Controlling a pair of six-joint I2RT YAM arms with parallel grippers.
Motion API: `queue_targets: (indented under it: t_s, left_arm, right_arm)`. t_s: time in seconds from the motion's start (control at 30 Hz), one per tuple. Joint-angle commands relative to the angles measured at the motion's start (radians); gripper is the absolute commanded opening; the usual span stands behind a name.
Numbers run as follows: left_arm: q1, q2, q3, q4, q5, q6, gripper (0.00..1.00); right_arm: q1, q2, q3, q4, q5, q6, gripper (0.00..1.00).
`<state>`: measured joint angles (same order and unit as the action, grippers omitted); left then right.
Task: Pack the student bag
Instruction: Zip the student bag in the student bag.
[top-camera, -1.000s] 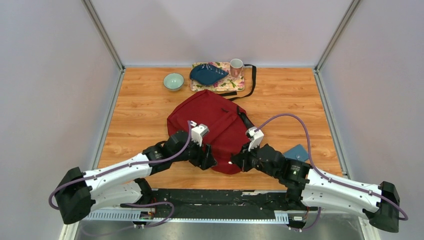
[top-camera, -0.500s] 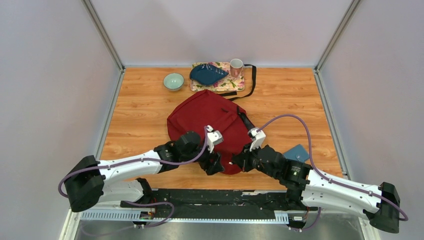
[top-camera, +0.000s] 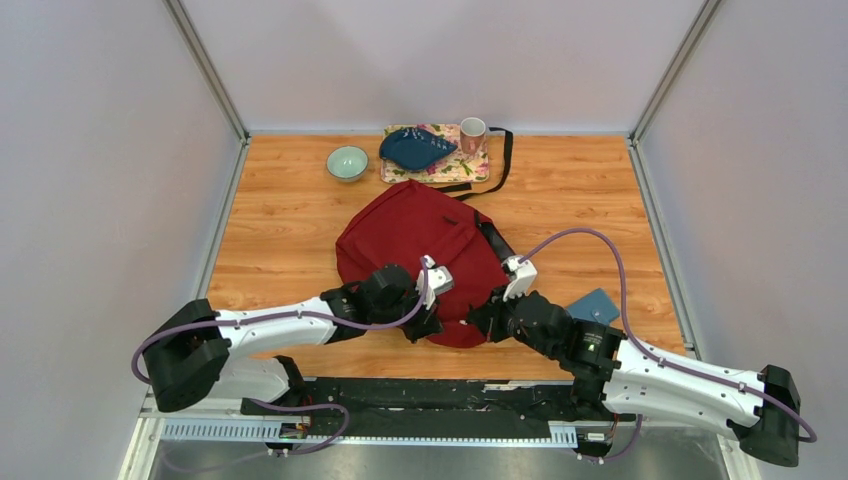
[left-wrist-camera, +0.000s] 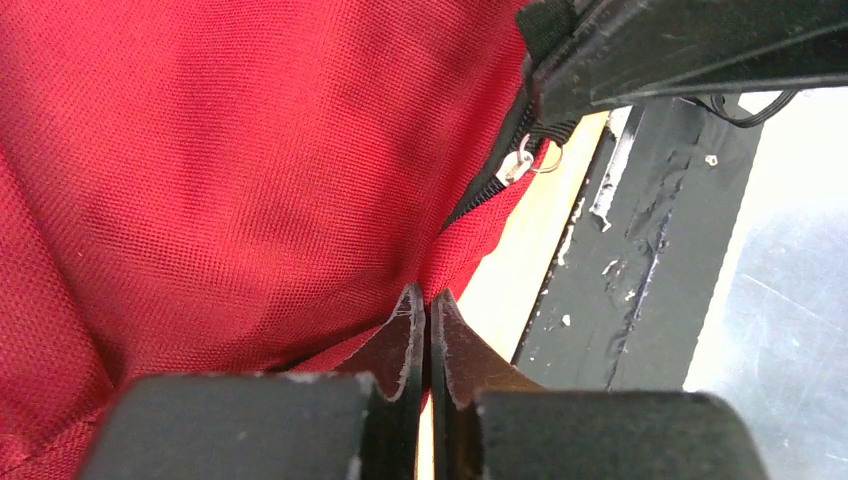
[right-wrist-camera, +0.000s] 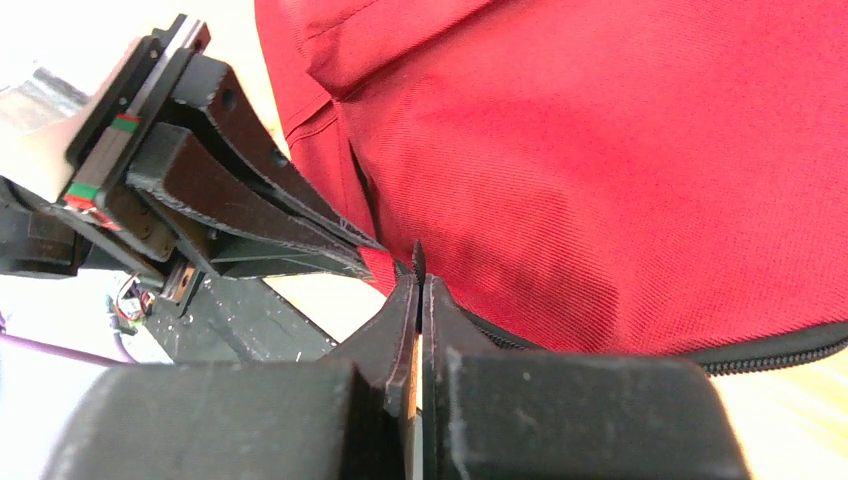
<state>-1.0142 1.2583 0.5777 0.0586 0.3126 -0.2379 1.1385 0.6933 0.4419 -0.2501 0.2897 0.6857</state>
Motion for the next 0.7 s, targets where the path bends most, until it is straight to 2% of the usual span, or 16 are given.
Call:
queue_targets:
  t_s: [0.0, 0.2, 0.37, 0.57, 0.67]
  left_arm:
    - [-0.007, -0.045, -0.024, 0.027, -0.02, -0.02, 0.0]
    - [-0.007, -0.148, -0.104, 0.001, -0.096, -0.046, 0.0]
    - [-0.007, -0.261, -0.183, -0.04, -0.165, -0.08, 0.0]
    - [-0.006, -0.451, -0.289, -0.054, -0.311, -0.155, 0.0]
    - [-0.006, -0.541, -0.328, -0.118, -0.429, -0.202, 0.0]
  right_arm:
    - [0.003, -0.012, 0.006, -0.027, 0.112, 0.052, 0.0]
    - [0.003, -0.032, -0.014, -0.072, 0.225, 0.127, 0.0]
    - [0.001, -0.061, -0.025, -0.069, 0.273, 0.124, 0.0]
    - [-0.002, -0.072, -0.035, -0.061, 0.293, 0.114, 0.0]
    - [-0.003, -0.081, -0.051, -0.054, 0.292, 0.12, 0.0]
